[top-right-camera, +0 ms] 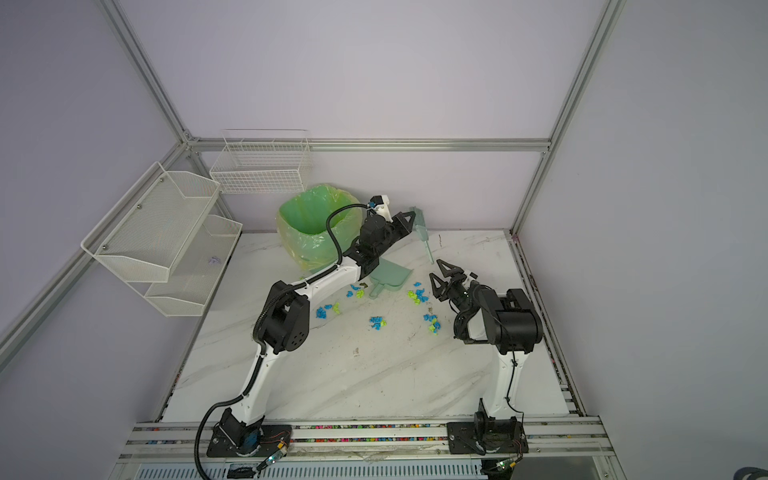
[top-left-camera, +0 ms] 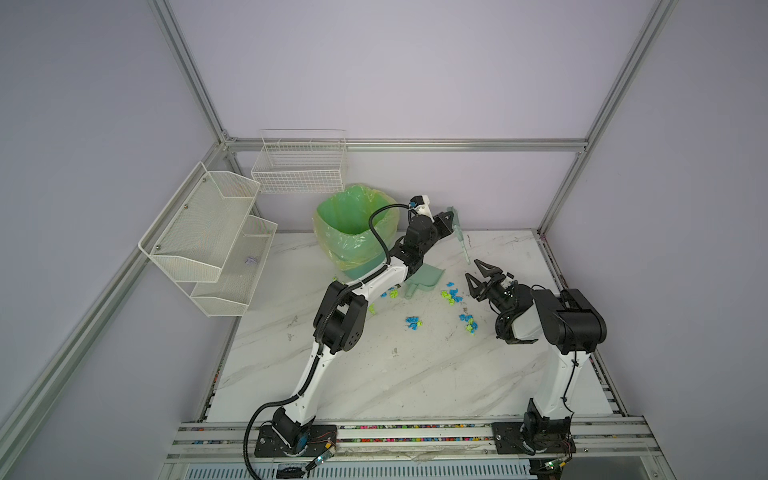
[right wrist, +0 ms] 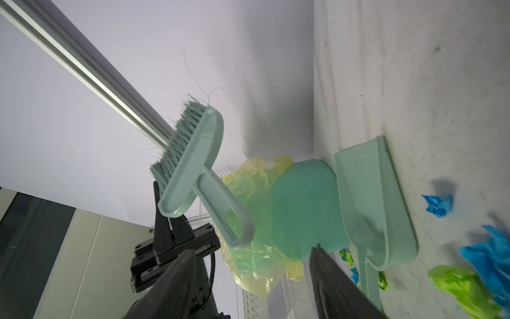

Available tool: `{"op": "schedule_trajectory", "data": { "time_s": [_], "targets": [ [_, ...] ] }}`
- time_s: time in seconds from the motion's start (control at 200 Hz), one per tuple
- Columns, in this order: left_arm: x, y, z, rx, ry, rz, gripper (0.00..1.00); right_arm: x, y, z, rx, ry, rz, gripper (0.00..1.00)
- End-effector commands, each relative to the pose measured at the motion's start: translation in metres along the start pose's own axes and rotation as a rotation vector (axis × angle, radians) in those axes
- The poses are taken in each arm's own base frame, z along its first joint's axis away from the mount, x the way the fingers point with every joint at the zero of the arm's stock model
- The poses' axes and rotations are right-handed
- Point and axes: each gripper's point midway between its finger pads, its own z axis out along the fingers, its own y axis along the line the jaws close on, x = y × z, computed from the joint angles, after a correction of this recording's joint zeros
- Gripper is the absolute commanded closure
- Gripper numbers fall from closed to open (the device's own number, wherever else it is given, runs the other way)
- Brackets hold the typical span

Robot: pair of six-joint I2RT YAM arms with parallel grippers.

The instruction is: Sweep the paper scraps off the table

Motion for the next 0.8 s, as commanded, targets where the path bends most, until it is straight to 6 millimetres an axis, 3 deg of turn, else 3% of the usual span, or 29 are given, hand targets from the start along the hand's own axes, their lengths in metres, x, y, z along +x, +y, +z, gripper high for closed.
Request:
{"op": "schedule_trajectory", "data": {
  "time_s": [0.0, 0.575, 0.795],
  "targets": [
    [-0.030, -0.039, -0.009, 0.097, -0.069, -0.023, 1.00, 0.023, 0.078, -0.007, -0.307, 0.061, -0.028, 0.32],
    [-0.019, -0.039, -0.009, 0.105, -0.044, -0.033, 1.00, 0.019, 0.089, 0.023, -0.369, 0.091, 0.054, 0.37],
    [-0.011, -0.035, -0.011, 0.100, -0.020, -0.029, 1.00, 0.014, 0.092, 0.030, -0.387, 0.089, 0.046, 0.46]
  ]
}}
